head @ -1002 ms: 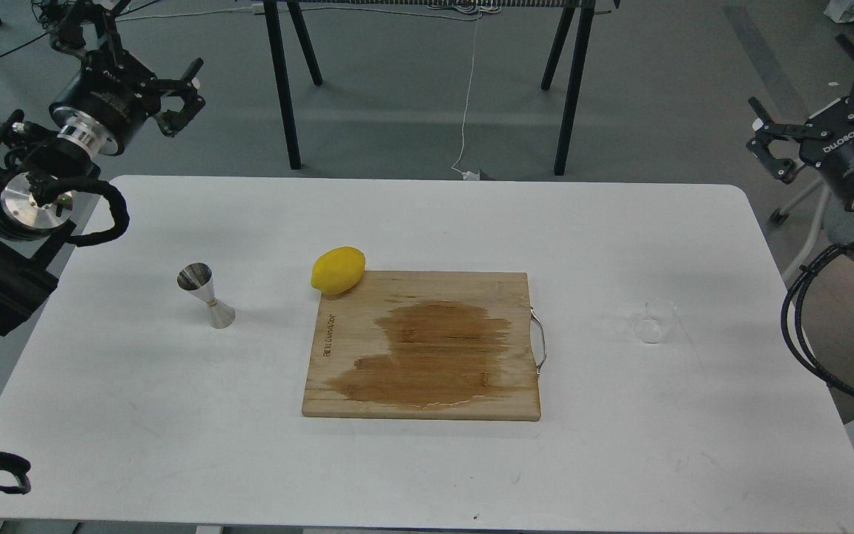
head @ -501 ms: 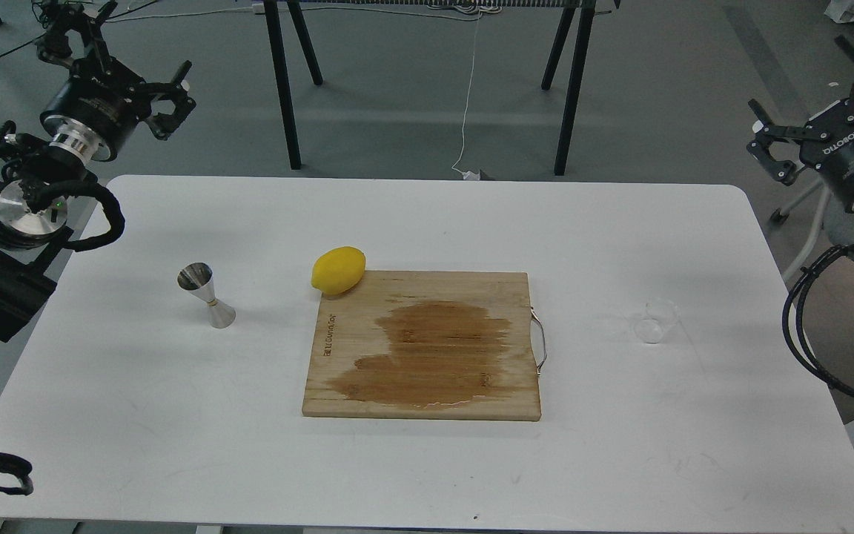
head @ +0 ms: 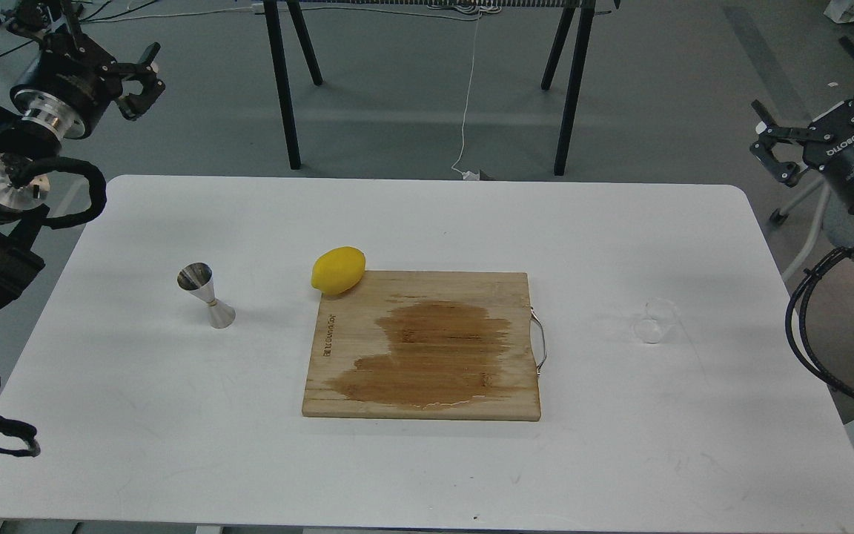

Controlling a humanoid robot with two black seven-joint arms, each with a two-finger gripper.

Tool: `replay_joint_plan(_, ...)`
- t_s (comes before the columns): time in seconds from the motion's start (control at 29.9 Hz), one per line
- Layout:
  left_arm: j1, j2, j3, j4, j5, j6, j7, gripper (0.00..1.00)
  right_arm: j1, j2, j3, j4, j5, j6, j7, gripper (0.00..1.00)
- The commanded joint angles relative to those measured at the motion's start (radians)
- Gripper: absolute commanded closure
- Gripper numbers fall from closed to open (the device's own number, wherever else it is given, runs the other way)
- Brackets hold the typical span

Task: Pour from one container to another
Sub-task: 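Raise the left arm and swing the left gripper toward the table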

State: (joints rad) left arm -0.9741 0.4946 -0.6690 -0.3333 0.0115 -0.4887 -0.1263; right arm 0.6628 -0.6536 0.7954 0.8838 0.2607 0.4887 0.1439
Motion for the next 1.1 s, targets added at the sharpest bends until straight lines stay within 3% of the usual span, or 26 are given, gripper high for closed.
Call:
replay_joint_plan(0.0, -0.024, 0.004, -0.001, 0.013, 0.113, 0.000, -0.003, 0.00, -0.002, 0.000, -0.004, -0.002, -0.001, 0.000, -0.001, 0.01)
replay_joint_plan(0.23, -0.095, 0.002, 0.005, 0.034, 0.136, 0.000, -0.016, 0.00, 0.001, 0.003, -0.002, -0.002, -0.001, 0.000, -0.001, 0.01)
replay_joint_plan(0.4, -0.097, -0.036, -0.004, 0.065, 0.061, 0.000, -0.013, 0.00, 0.001, 0.006, -0.001, 0.001, -0.001, 0.000, 0.000, 0.01)
replay_joint_plan(0.53, -0.089, -0.044, 0.005, 0.063, 0.045, 0.000, -0.035, 0.00, 0.000, 0.005, 0.005, -0.002, -0.001, 0.000, 0.002, 0.01)
replay_joint_plan(0.67, -0.089, -0.028, 0.067, 0.057, 0.105, 0.000, -0.111, 0.00, -0.002, 0.005, 0.004, 0.001, -0.001, 0.000, 0.002, 0.01)
replay_joint_plan(0.74, -0.104, -0.030, 0.155, 0.056, 0.212, 0.000, -0.214, 0.00, 0.000, 0.005, 0.005, 0.001, -0.001, 0.000, 0.002, 0.01)
replay_joint_plan(0.8, -0.113, -0.033, 0.219, 0.054, 0.336, 0.000, -0.344, 0.00, 0.000, 0.005, 0.007, 0.003, -0.001, 0.000, 0.003, 0.01)
replay_joint_plan(0.84, -0.126, -0.034, 0.241, 0.054, 0.402, 0.000, -0.362, 0.00, 0.000, 0.005, 0.007, 0.003, -0.001, 0.000, 0.003, 0.01)
replay_joint_plan(0.97, -0.179, -0.034, 0.264, 0.034, 0.690, 0.000, -0.362, 0.00, -0.009, 0.002, 0.007, 0.003, -0.001, 0.000, 0.005, 0.01)
replay_joint_plan(1.07, -0.198, -0.025, 0.266, -0.054, 0.891, 0.000, -0.362, 0.00, -0.025, -0.001, 0.008, 0.003, -0.001, 0.000, 0.006, 0.01)
